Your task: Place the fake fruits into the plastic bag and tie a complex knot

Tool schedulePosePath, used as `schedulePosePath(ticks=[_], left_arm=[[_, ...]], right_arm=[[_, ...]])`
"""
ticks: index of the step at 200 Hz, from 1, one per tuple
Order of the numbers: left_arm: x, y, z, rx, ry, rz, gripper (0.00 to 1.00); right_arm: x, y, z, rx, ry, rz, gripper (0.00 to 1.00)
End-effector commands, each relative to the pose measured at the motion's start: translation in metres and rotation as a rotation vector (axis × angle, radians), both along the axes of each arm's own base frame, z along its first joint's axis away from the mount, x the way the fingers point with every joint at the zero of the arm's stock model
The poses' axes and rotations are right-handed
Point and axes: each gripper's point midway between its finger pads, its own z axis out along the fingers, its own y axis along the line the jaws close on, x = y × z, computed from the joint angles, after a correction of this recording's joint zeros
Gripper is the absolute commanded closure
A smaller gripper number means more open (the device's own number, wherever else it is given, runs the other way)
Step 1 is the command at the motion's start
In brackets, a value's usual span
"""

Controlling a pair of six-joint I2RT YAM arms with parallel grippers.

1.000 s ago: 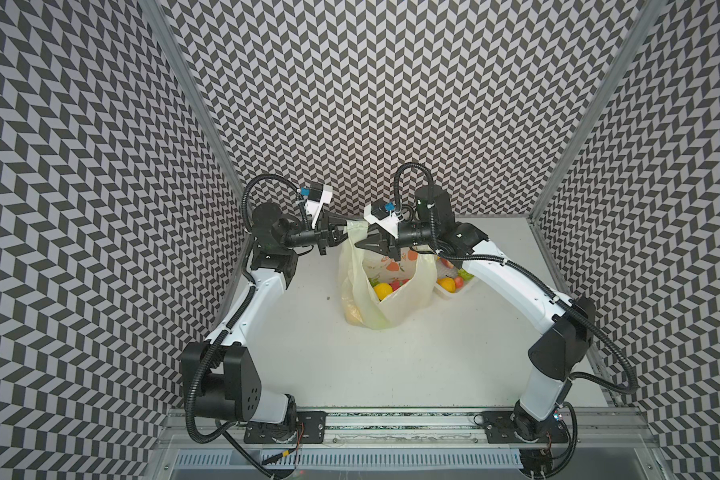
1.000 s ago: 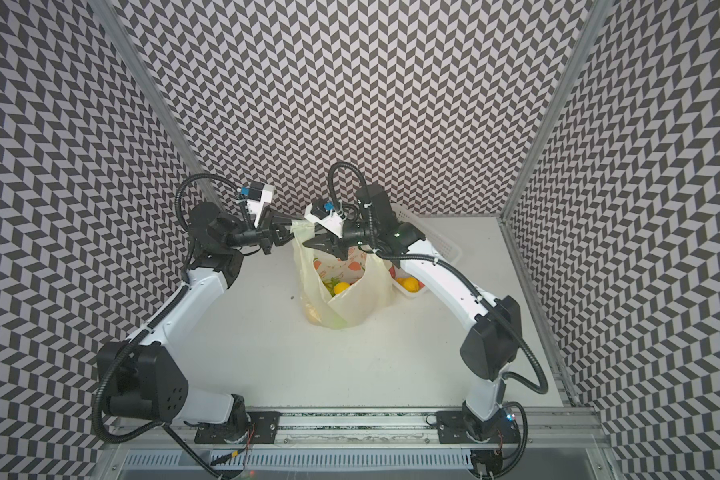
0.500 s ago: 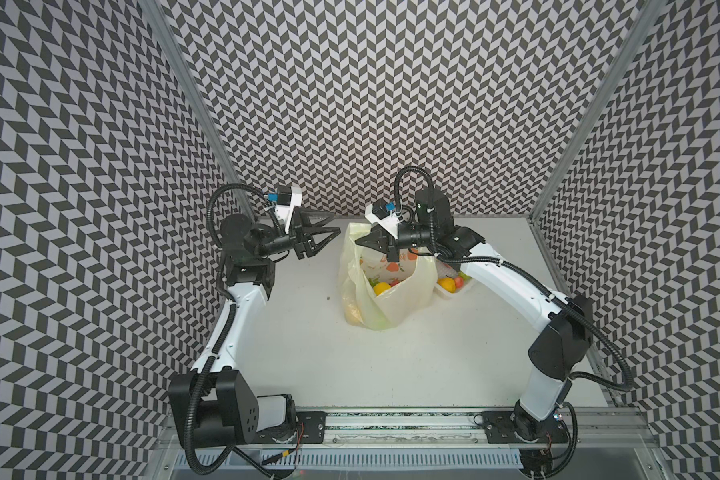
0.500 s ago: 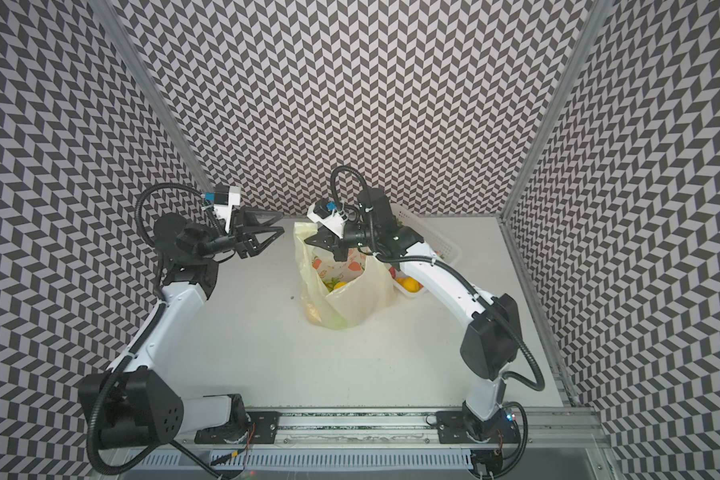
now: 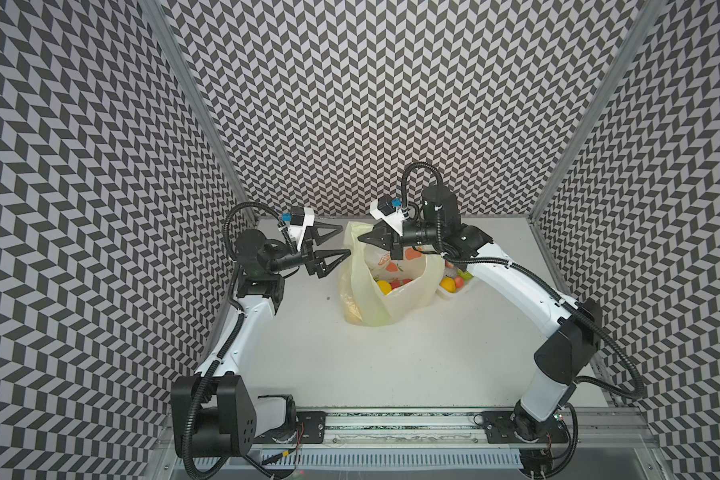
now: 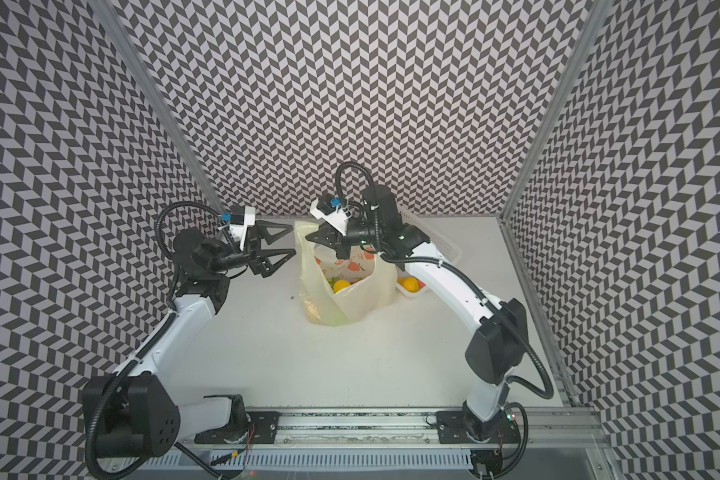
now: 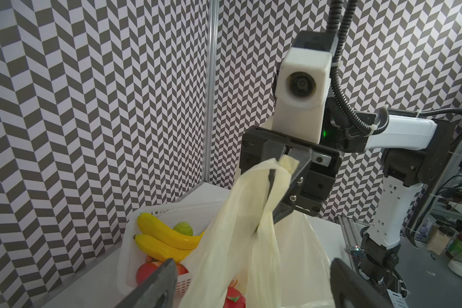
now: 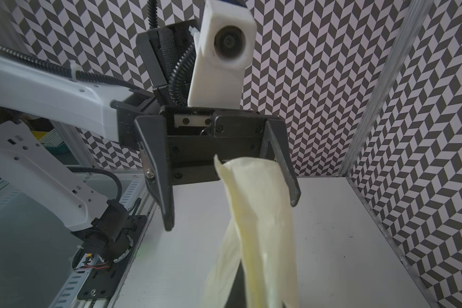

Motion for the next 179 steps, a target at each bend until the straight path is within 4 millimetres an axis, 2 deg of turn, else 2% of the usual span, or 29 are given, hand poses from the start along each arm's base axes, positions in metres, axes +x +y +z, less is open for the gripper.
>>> schedulePosePath(ticks=[1, 22, 55, 119, 141, 164, 179], left_arm=[[0.004, 0.003, 0.015, -0.001, -0.103, 0.077, 0.05], [0.016, 0.007, 0.017, -0.014, -0.106, 0.144, 0.04], [0.022, 0.007, 0.016, -0.023, -0.126, 0.153, 0.00], [0.019, -0.025, 0.001, 0.010, -0.107, -0.006, 0.03], [0.023, -0.031, -0.008, 0.021, -0.084, -0.028, 0.14], [0.024, -0.035, -0.014, 0.032, -0.064, -0.051, 0.37], [0.024, -0.037, -0.016, 0.038, -0.066, -0.052, 0.57]], right_arm=[[-0.012, -0.007, 0.039, 0.073, -0.092, 0.024, 1.00], [-0.011, -0.007, 0.038, 0.071, -0.088, 0.023, 1.00], [-0.011, -0.007, 0.041, 0.073, -0.094, 0.017, 1.00], [-0.009, -0.006, 0.042, 0.079, -0.089, 0.011, 1.00], [-0.009, -0.006, 0.044, 0.086, -0.087, 0.010, 1.00], [-0.009, -0.007, 0.045, 0.089, -0.084, 0.009, 1.00], [-0.009, -0.007, 0.047, 0.087, -0.086, 0.002, 0.99]])
